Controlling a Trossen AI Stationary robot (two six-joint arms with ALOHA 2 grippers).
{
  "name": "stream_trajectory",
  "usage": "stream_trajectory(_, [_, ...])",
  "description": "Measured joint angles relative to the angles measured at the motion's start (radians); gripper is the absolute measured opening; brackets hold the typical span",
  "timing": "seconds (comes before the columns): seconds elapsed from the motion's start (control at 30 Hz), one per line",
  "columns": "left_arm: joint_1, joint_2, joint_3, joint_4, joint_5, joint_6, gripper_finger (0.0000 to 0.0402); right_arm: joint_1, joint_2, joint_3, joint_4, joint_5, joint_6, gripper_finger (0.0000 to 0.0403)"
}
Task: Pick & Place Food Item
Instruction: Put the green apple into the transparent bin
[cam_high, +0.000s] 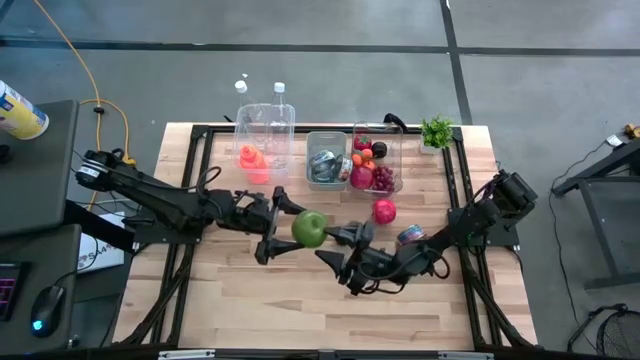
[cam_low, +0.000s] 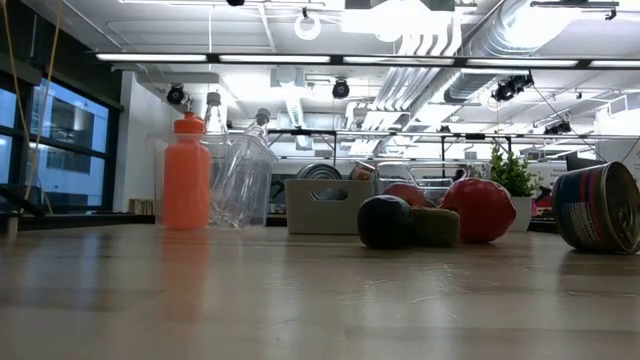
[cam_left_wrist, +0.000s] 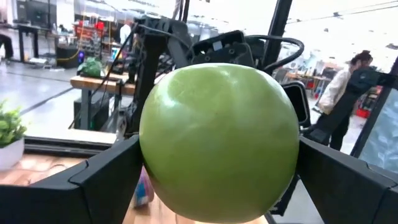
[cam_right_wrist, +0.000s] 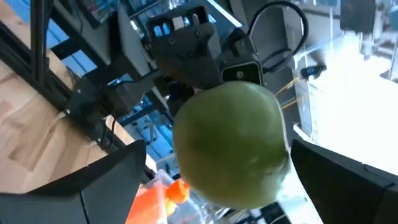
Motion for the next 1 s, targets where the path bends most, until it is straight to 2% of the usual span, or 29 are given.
stream_trajectory(0.2, [0.002, 0.038, 0.0, 0.07, 0.011, -0.003, 0.0385, -0.034, 0.0, 0.0, 0.021, -0.011, -0.053, 0.0388])
stream_trajectory(0.43, [0.0, 0.069, 0.0, 0.138, 0.025, -0.002, 0.0385, -0.04, 0.0, 0.002, 0.029, -0.087, -0.13, 0.0388])
stream_trajectory(0.73, [0.012, 0.107, 0.0, 0.179, 0.036, -0.022, 0.0385, -0.06, 0.0, 0.001, 0.059, -0.103, -0.176, 0.0388])
stream_trajectory(1.0, [0.04, 0.142, 0.0, 0.221, 0.095, -0.038, 0.0385, -0.074, 0.0, 0.0, 0.053, -0.102, -0.169, 0.0388])
